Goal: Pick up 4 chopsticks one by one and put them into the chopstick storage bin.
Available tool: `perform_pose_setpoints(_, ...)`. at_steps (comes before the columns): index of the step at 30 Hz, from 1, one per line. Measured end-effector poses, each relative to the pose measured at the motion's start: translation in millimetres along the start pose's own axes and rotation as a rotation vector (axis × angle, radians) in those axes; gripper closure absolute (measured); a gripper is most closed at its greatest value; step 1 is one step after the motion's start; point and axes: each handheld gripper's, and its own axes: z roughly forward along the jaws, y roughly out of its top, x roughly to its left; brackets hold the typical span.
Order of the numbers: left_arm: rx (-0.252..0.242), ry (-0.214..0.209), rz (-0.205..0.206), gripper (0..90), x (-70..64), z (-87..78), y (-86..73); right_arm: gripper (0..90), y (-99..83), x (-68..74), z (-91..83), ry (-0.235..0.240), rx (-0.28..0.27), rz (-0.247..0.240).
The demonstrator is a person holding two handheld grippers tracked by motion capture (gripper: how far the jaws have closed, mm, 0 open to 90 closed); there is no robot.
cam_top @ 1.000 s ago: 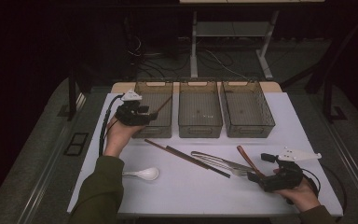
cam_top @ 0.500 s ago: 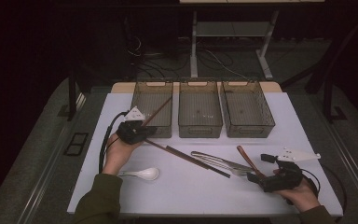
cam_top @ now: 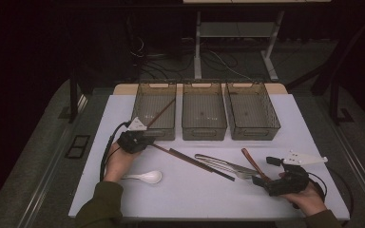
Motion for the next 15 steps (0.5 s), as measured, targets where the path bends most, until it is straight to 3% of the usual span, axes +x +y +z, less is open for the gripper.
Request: perform_pose_setpoints(15, 0.008, 0.012, 0.028, 88.8, -1.5, 17.8, 0.8, 0.8, 0.1, -0.3, 0.4, 0.005, 0.002, -0.001)
